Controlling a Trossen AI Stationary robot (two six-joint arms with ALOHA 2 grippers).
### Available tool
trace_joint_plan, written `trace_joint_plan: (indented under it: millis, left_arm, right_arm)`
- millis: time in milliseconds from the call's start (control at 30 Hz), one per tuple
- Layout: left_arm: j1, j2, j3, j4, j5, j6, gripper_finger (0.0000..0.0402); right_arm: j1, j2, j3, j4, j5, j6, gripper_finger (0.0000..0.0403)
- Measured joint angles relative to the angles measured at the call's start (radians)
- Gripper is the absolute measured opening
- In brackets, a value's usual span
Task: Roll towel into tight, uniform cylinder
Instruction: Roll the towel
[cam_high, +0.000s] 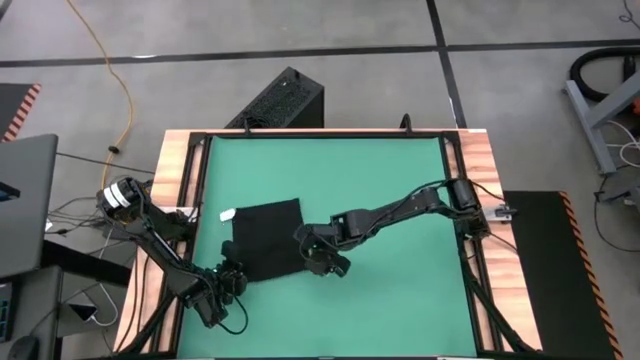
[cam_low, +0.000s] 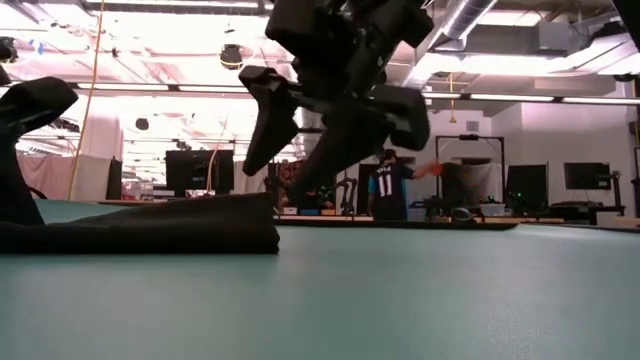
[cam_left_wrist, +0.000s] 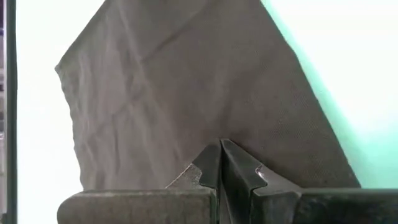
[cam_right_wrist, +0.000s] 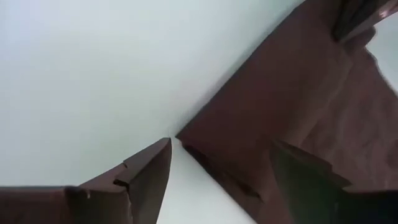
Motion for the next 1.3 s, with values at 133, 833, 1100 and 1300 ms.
trace_joint_plan:
  millis: [133, 833, 1100, 1300]
  left_arm:
    - [0.004, -0.022, -0.009, -0.003, -0.001, 0.005, 0.0000]
    - [0.007, -0.030, -0.075, 0.065, -0.004, 0.003, 0.0000]
    - [0.010, -0.030, -0.081, 0.072, -0.004, 0.010, 0.0000]
    - [0.009, -0.030, -0.080, 0.075, -0.003, 0.010, 0.0000]
  right_arm:
    - [0.006, 0.000, 0.000, 0.039, 0.024, -0.049, 0.0297]
    - [-0.021, 0.140, 0.004, 0.054, 0.122, 0.000, 0.0297]
    - [-0.051, 0.152, 0.002, 0.037, 0.100, 0.214, 0.0282]
    - [-0.048, 0.207, 0.002, 0.052, 0.101, 0.312, 0.0232]
